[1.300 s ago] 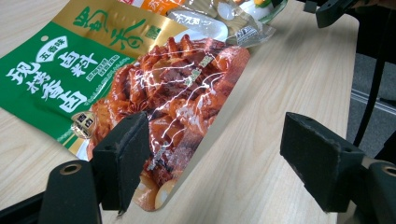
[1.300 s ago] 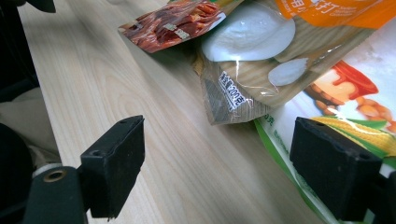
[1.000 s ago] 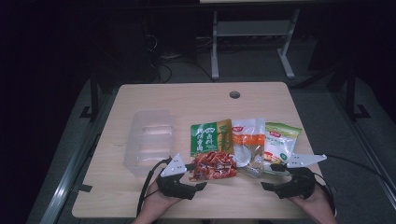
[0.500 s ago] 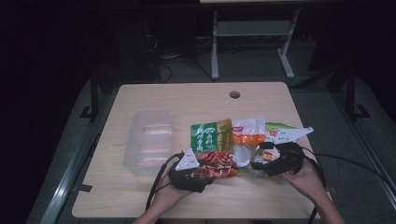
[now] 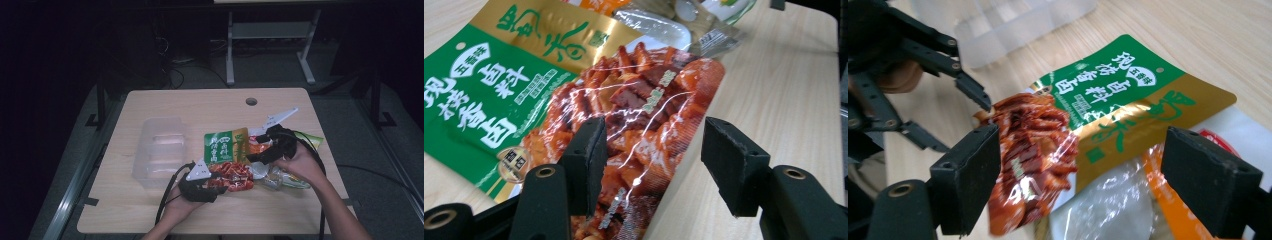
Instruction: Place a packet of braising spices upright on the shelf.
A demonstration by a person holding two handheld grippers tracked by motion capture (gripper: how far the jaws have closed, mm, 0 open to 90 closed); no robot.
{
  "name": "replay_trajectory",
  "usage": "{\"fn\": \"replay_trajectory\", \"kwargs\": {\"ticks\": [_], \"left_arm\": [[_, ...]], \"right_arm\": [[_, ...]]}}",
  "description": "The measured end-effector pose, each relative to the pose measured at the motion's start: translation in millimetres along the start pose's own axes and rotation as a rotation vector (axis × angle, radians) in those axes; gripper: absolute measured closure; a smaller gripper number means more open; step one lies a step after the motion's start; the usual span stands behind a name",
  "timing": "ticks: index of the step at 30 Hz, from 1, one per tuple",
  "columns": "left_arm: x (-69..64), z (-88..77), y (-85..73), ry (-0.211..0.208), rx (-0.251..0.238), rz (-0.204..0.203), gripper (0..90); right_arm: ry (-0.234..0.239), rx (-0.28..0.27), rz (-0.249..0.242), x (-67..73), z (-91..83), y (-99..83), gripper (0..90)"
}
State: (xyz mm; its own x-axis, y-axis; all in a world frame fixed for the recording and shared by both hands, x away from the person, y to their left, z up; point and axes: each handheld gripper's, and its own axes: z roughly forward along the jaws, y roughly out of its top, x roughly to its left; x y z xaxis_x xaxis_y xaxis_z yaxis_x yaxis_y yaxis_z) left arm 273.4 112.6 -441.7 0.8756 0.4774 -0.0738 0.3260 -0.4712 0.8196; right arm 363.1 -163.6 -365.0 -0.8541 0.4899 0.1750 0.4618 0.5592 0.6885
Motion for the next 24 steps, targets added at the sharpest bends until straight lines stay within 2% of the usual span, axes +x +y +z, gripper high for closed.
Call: {"fn": "replay_trajectory", "kwargs": {"ticks": [2,3,4,5,7,8,9,11,13,16,20,21,23,24], "left_arm": [[2.5,0.1,-0.8,0.004,0.015,0.009,43.2],[2.5,0.4,-1.5,0.003,0.017,0.0,43.8],[2.6,0.3,-1.9,0.003,0.023,-0.005,43.8],[2.8,1.5,-2.7,0.004,0.017,-0.009,44.4],[2.4,3.0,-3.0,0.01,0.026,-0.012,44.5],[1.9,4.3,-3.4,0.008,0.03,-0.02,44.3],[2.7,4.7,-3.3,0.008,0.034,-0.009,44.3],[2.7,6.5,-4.3,0.006,0.055,-0.006,44.4],[3.5,8.3,-5.5,-0.003,0.068,-0.02,45.1],[5.0,10.1,-6.5,-0.004,0.069,-0.036,45.2],[5.9,11.0,-6.6,-0.002,0.081,-0.031,45.2],[5.1,13.0,-7.6,-0.003,0.083,-0.042,45.9],[5.5,13.9,-8.0,-0.006,0.089,-0.032,47.2],[5.4,15.6,-8.4,-0.008,0.093,-0.031,47.2]], "right_arm": [[0.001,0.01,0.003,-1.7,3.0,2.5,16.2],[-0.008,0.037,0.017,-8.2,10.7,8.4,16.2],[-0.008,0.037,0.017,-8.2,10.7,8.4,16.2],[-0.011,0.055,0.046,-15.9,18.5,12.2,18.4],[-0.014,0.066,0.056,-19.4,21.8,12.8,19.3],[-0.041,0.107,0.077,-33.3,30.8,11.8,19.8],[-0.041,0.107,0.077,-33.3,30.8,11.8,19.8],[-0.038,0.111,0.115,-43.6,37.0,9.2,22.4],[-0.037,0.136,0.144,-50.5,46.1,6.9,23.1],[-0.025,0.159,0.161,-54.1,54.8,5.1,25.8],[-0.024,0.185,0.187,-57.7,61.2,3.7,29.8],[-0.015,0.191,0.195,-59.0,64.1,2.5,35.8],[-0.009,0.198,0.215,-58.7,66.7,1.6,43.4],[-0.009,0.198,0.215,-58.7,66.7,1.6,43.4]]}}
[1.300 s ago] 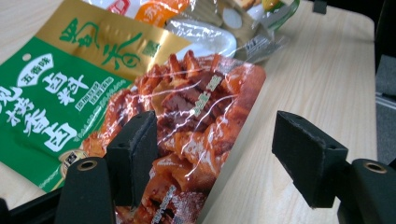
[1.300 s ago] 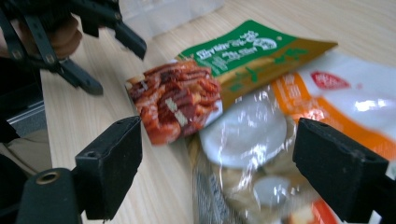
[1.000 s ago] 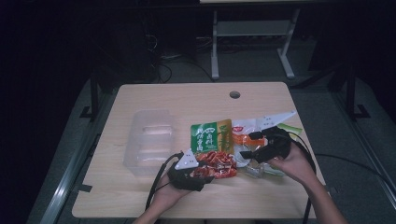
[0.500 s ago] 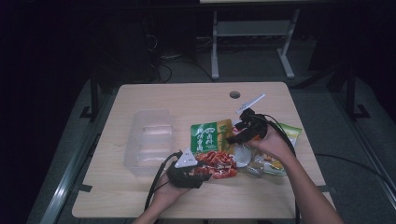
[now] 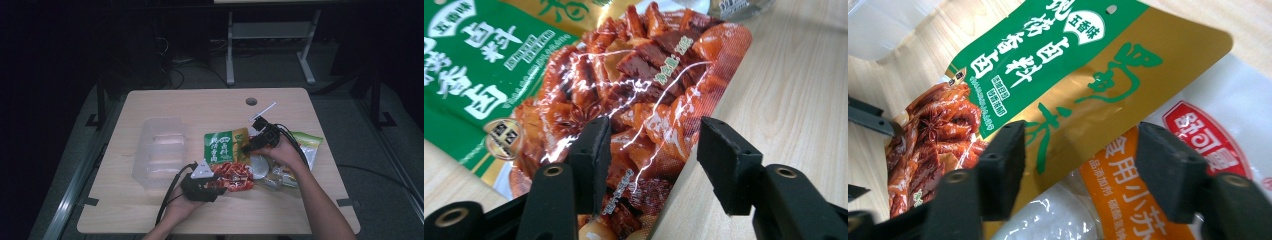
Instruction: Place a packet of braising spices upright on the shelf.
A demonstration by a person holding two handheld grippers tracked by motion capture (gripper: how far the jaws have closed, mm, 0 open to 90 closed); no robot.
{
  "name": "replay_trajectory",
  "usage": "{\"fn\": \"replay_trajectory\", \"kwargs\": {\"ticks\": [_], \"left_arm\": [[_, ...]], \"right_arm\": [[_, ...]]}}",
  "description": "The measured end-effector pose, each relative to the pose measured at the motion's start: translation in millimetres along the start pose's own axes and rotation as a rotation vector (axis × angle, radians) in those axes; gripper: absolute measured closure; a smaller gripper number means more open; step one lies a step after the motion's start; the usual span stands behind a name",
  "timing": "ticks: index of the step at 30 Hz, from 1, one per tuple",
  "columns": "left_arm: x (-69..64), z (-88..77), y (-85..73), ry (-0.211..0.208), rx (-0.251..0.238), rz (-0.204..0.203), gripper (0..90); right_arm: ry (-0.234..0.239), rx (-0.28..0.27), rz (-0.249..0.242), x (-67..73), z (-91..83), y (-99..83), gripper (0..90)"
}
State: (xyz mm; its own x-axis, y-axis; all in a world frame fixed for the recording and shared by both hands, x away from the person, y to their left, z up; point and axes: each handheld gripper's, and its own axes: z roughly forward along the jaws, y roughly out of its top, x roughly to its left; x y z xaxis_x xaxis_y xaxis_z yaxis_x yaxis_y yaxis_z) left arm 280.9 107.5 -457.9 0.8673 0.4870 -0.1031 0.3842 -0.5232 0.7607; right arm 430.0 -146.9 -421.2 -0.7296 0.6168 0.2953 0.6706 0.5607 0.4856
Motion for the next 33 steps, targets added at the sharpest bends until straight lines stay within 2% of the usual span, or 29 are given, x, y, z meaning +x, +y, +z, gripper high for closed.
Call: {"fn": "replay_trajectory", "kwargs": {"ticks": [1,2,4,5,8,9,11,12,15,21,24,25,26,27,30,31,32,33], "left_arm": [[0.2,1.9,-0.1,-0.002,0.008,0.004,47.2],[-0.1,3.5,-0.3,-0.001,0.013,0.003,47.2],[-0.6,4.9,-0.3,0.002,0.016,0.011,47.2],[-0.8,5.5,-0.3,0.003,0.015,0.011,47.2],[-1.2,6.2,-0.5,0.006,0.018,0.016,47.3],[-1.6,6.5,-0.7,0.008,0.019,0.023,47.3],[-1.7,6.4,-0.7,0.009,0.019,0.025,47.3],[-1.1,5.6,-0.4,0.005,0.016,0.015,47.2],[1.1,3.6,0.1,0.005,0.007,0.003,47.2],[3.9,-1.8,1.0,0.017,-0.029,-0.022,45.1],[4.3,-7.0,3.5,0.032,-0.051,-0.034,42.8],[3.9,-8.5,3.8,0.035,-0.068,-0.052,42.8],[4.4,-11.8,5.1,0.044,-0.096,-0.066,40.6],[4.2,-13.1,5.9,0.053,-0.104,-0.068,39.9],[4.2,-14.4,7.1,0.05,-0.12,-0.076,37.5],[3.4,-15.6,7.7,0.055,-0.137,-0.08,35.1],[3.4,-16.3,8.0,0.049,-0.147,-0.075,34.6],[2.6,-16.8,8.5,0.043,-0.158,-0.088,34.5]], "right_arm": [[0.007,0.013,0.002,0.0,2.5,-0.3,51.9],[0.007,0.013,0.002,0.0,2.5,-0.3,51.9],[0.026,-0.007,0.027,-0.8,2.1,-0.2,62.7],[0.026,-0.007,0.027,-0.8,2.1,-0.2,62.7],[0.052,-0.022,0.057,-4.2,0.0,-1.1,71.9],[0.075,-0.034,0.071,-6.4,0.1,-2.2,76.3],[0.084,-0.038,0.077,-7.2,-0.3,-2.6,79.0],[0.106,-0.046,0.088,-7.2,-0.8,-3.2,83.9],[0.106,-0.056,0.084,-3.2,-2.9,-3.6,89.2],[0.071,-0.078,0.047,6.5,-12.9,-3.2,89.7],[0.065,-0.15,0.017,17.7,-28.3,-3.8,89.9],[0.065,-0.15,0.017,17.7,-28.3,-3.8,89.9],[0.058,-0.172,0.006,25.7,-38.2,-4.4,89.9],[0.055,-0.181,-0.005,27.8,-41.2,-5.0,90.0],[0.042,-0.203,-0.025,33.5,-50.1,-6.9,90.0],[0.032,-0.229,-0.052,39.4,-59.8,-10.2,90.0],[0.03,-0.247,-0.061,42.7,-64.7,-12.4,89.9],[0.026,-0.265,-0.071,45.4,-69.0,-14.9,90.0]]}}
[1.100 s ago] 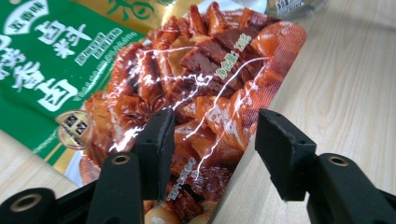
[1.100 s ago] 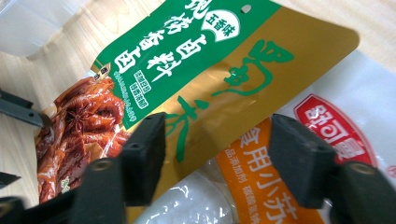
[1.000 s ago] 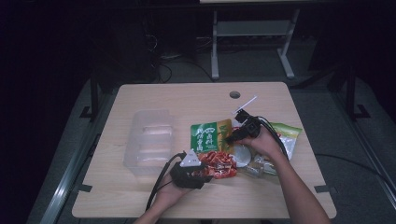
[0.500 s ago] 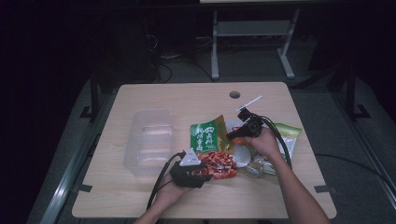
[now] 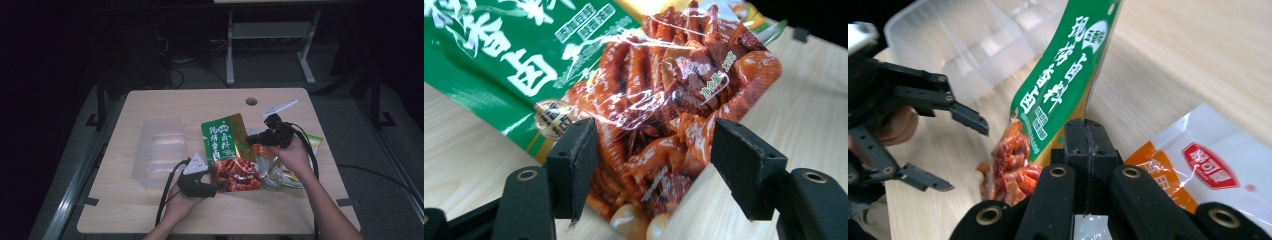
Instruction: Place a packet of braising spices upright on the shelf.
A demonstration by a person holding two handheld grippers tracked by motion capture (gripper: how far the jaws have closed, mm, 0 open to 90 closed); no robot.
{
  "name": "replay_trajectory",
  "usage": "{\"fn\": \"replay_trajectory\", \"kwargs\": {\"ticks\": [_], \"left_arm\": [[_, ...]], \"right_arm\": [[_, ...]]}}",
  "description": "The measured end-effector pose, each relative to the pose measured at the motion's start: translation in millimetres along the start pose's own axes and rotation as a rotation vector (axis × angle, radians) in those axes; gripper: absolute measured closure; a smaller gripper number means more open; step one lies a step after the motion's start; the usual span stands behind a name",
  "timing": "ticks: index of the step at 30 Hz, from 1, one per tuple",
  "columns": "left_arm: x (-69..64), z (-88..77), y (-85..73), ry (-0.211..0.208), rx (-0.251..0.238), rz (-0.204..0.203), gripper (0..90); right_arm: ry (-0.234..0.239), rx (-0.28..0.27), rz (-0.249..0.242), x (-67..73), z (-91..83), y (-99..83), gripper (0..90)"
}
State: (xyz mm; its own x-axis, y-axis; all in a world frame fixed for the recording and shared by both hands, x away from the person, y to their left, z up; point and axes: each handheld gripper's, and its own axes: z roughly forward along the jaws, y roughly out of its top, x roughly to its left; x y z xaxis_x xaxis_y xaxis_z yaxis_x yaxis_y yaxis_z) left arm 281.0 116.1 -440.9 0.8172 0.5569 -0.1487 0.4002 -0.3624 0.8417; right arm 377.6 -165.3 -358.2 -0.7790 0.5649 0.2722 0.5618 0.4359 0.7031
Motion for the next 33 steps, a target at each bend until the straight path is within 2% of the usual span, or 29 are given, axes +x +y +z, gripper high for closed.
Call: {"fn": "replay_trajectory", "kwargs": {"ticks": [4,6,7,8,12,14,16,17,21,22,23,24,25,27,28,29,30,32,33], "left_arm": [[0.3,-1.7,1.9,0.013,-0.009,0.006,32.0],[1.6,0.4,1.5,0.02,-0.009,-0.034,30.7],[1.6,0.4,1.5,0.02,-0.009,-0.034,29.9],[1.1,1.8,1.5,0.02,-0.008,-0.062,29.9],[-1.9,6.2,3.0,0.027,-0.022,-0.1,28.6],[-0.2,9.2,3.8,0.028,-0.029,-0.116,26.1],[2.4,12.1,4.1,0.015,-0.037,-0.142,25.3],[4.7,13.6,4.4,0.008,-0.035,-0.142,24.5],[11.5,22.0,5.9,-0.057,-0.02,-0.156,25.4],[14.8,25.4,5.7,-0.087,-0.021,-0.161,30.5],[14.8,25.4,5.7,-0.087,-0.021,-0.161,33.0],[16.6,26.0,5.0,-0.11,-0.02,-0.164,33.0],[17.8,26.6,4.1,-0.137,-0.03,-0.173,38.9],[19.1,25.2,2.5,-0.161,-0.047,-0.16,48.5],[18.7,23.2,1.4,-0.162,-0.059,-0.16,58.8],[18.7,23.2,1.4,-0.162,-0.059,-0.16,63.9],[18.5,21.9,0.6,-0.163,-0.067,-0.155,63.9],[16.2,20.1,0.2,-0.157,-0.075,-0.163,73.4],[14.3,18.1,1.2,-0.147,-0.072,-0.15,75.9]], "right_arm": [[-0.018,-0.046,-0.046,11.0,-17.8,-5.5,90.0],[-0.019,-0.074,-0.067,15.8,-26.1,-9.0,90.0],[-0.019,-0.074,-0.067,15.8,-26.1,-9.0,90.0],[-0.015,-0.083,-0.076,18.2,-30.1,-10.7,90.0],[-0.011,-0.129,-0.128,28.0,-43.6,-20.0,90.0],[-0.02,-0.132,-0.154,31.4,-49.6,-25.3,90.0],[-0.019,-0.141,-0.171,34.1,-53.7,-29.4,90.0],[-0.028,-0.147,-0.185,36.1,-55.8,-31.9,90.0],[-0.024,-0.179,-0.21,40.5,-59.9,-42.0,90.0],[-0.016,-0.193,-0.208,40.5,-60.4,-46.4,90.0],[-0.006,-0.201,-0.204,40.2,-60.4,-48.4,90.0],[-0.006,-0.201,-0.204,40.2,-60.4,-48.4,90.0],[0.008,-0.216,-0.195,40.0,-60.4,-50.6,90.0],[0.038,-0.253,-0.186,40.4,-60.1,-55.3,90.0],[0.022,-0.225,-0.19,41.0,-57.2,-56.8,89.9],[0.0,-0.212,-0.193,41.5,-56.6,-57.3,89.9],[0.0,-0.212,-0.193,41.5,-56.6,-57.3,89.9],[0.013,-0.216,-0.177,38.4,-54.8,-60.8,89.9],[0.01,-0.215,-0.173,37.6,-53.7,-62.2,89.9]]}}
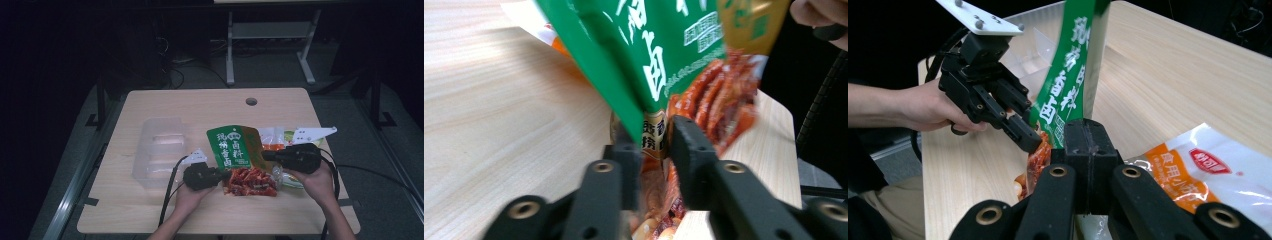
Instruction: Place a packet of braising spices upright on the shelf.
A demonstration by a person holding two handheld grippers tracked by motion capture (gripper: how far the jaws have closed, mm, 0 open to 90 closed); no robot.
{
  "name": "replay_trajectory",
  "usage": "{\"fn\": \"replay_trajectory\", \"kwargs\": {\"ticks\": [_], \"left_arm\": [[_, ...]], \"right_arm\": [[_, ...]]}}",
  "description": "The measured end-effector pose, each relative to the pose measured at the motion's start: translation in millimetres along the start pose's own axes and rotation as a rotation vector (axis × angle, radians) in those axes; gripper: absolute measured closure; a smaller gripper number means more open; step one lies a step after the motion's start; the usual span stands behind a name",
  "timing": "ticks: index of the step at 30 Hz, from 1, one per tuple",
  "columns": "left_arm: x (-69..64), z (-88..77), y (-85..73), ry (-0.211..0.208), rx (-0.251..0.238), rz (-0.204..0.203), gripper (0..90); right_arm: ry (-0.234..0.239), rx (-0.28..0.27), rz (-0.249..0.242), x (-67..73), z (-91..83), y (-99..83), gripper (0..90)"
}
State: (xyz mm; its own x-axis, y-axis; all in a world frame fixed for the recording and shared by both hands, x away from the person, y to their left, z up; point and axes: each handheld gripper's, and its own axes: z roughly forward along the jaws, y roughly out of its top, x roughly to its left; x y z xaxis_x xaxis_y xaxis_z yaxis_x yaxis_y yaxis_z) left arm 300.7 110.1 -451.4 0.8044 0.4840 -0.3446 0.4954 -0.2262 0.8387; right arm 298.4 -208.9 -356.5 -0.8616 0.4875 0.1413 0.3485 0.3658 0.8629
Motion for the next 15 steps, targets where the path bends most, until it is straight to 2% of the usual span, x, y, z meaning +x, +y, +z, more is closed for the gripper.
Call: {"fn": "replay_trajectory", "kwargs": {"ticks": [2,3,6,7,8,9,11,12,15], "left_arm": [[-4.8,-0.9,0.9,0.014,-0.006,0.008,79.3],[-6.8,-3.6,0.8,0.027,0.013,0.034,81.1],[-7.2,-5.8,-2.0,0.026,0.011,0.03,82.4],[-7.4,-6.9,-3.1,0.028,0.007,0.028,83.0],[-8.2,-8.2,-3.3,0.035,0.011,0.036,83.1],[-10.1,-9.8,-2.2,0.049,0.015,0.069,83.4],[-11.3,-10.3,-1.9,0.054,0.018,0.074,83.5],[-11.5,-10.6,-1.6,0.059,0.019,0.094,83.8],[-14.6,-10.8,-2.6,0.067,0.009,0.098,84.3]], "right_arm": [[-0.007,0.016,0.005,-2.1,2.3,-4.0,89.9],[-0.013,0.034,0.01,-3.4,3.9,-7.3,89.9],[-0.015,0.04,0.014,-4.7,4.3,-9.6,89.8],[-0.006,0.046,0.03,-7.5,5.6,-13.5,89.7],[-0.001,0.049,0.033,-8.4,6.8,-15.4,89.6],[0.001,0.051,0.03,-9.1,7.7,-16.6,89.5],[0.002,0.05,0.028,-9.7,8.0,-17.1,89.4],[0.0,0.052,0.023,-10.1,8.1,-16.6,88.4],[-0.002,0.059,0.023,-11.0,9.3,-16.6,86.5]]}}
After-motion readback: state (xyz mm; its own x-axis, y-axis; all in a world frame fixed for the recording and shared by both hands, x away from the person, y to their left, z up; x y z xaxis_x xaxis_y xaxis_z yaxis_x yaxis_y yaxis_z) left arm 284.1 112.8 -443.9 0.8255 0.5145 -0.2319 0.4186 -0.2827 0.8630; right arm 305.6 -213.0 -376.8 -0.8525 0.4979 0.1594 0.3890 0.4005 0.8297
